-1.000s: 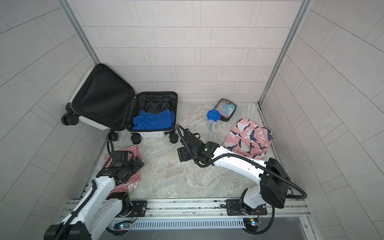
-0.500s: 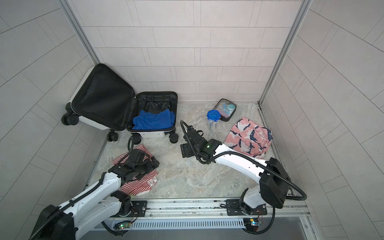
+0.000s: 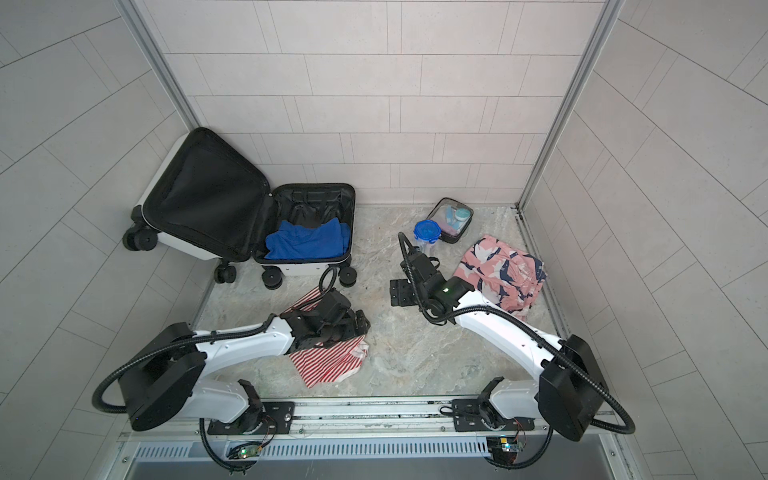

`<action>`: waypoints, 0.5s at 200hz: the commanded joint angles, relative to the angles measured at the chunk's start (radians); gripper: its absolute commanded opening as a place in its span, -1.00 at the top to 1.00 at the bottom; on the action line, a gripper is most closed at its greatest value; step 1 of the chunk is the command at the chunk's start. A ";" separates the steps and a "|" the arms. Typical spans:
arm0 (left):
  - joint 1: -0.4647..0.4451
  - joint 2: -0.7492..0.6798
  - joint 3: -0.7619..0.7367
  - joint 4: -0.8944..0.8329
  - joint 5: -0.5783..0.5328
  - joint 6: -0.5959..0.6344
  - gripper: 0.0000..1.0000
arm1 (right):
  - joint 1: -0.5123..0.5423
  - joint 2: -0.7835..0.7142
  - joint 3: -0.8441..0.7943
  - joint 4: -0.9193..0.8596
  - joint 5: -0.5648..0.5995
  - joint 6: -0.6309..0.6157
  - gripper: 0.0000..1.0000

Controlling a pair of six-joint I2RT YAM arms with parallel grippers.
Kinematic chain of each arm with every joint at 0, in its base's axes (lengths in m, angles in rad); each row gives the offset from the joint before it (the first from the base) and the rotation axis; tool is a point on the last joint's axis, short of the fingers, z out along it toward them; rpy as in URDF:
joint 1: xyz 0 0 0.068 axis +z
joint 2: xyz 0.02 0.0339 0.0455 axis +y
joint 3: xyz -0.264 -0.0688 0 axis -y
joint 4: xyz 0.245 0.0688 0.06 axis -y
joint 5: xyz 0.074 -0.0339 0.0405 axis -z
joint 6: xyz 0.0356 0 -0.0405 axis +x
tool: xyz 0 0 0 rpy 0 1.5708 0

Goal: Pack the luggage
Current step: 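Move the left gripper over the striped shirt while the right gripper approaches it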

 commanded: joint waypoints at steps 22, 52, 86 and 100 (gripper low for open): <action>-0.078 0.063 0.108 0.010 -0.021 0.019 -0.97 | -0.050 -0.081 -0.035 -0.050 -0.039 0.002 -0.73; -0.083 -0.004 0.185 -0.135 -0.051 0.110 -0.98 | -0.054 -0.120 -0.050 -0.076 -0.053 0.008 -0.74; -0.076 -0.163 0.294 -0.449 -0.227 0.265 -1.00 | -0.053 -0.164 -0.076 -0.116 -0.075 0.030 -0.74; -0.043 -0.222 0.310 -0.526 -0.278 0.323 -1.00 | -0.046 -0.184 -0.097 -0.120 -0.085 0.046 -0.75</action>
